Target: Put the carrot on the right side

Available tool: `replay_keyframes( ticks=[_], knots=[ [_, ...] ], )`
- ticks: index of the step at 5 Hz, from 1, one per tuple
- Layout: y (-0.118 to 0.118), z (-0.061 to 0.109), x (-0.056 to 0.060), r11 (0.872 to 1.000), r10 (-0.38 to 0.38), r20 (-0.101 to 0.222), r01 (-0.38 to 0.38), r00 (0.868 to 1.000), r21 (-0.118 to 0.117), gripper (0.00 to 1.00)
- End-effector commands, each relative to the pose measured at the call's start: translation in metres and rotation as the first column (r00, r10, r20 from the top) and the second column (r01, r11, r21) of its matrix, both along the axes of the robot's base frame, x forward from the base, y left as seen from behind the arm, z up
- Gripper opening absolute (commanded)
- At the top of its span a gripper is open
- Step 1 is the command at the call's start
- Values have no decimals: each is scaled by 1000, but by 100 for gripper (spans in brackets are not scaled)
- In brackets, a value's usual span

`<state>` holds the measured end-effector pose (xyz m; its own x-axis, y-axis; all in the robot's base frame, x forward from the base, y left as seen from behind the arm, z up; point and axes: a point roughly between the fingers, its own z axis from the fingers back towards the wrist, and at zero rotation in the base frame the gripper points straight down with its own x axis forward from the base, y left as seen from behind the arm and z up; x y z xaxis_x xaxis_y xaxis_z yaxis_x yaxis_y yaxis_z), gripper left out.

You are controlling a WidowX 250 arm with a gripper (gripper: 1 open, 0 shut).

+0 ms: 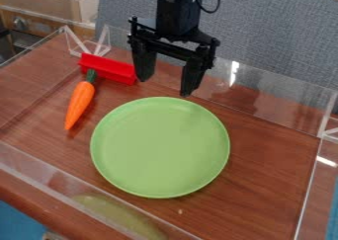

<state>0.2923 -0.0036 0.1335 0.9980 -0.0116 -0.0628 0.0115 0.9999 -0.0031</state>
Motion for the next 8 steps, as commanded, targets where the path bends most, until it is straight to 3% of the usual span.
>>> replay_keyframes(
  ticks=[1,2,4,6,8],
  knots=[
    [12,-9,-1,1000,26,-22,-27,999,-2,100],
    [49,-19,-2,995,102,-28,-102,994,-5,100],
    [134,-35,-15,974,227,8,-227,974,-3,100],
    [155,-60,-5,963,268,-7,-268,963,-36,100],
    [159,-80,4,957,287,-31,-288,957,-43,100]
  ],
)
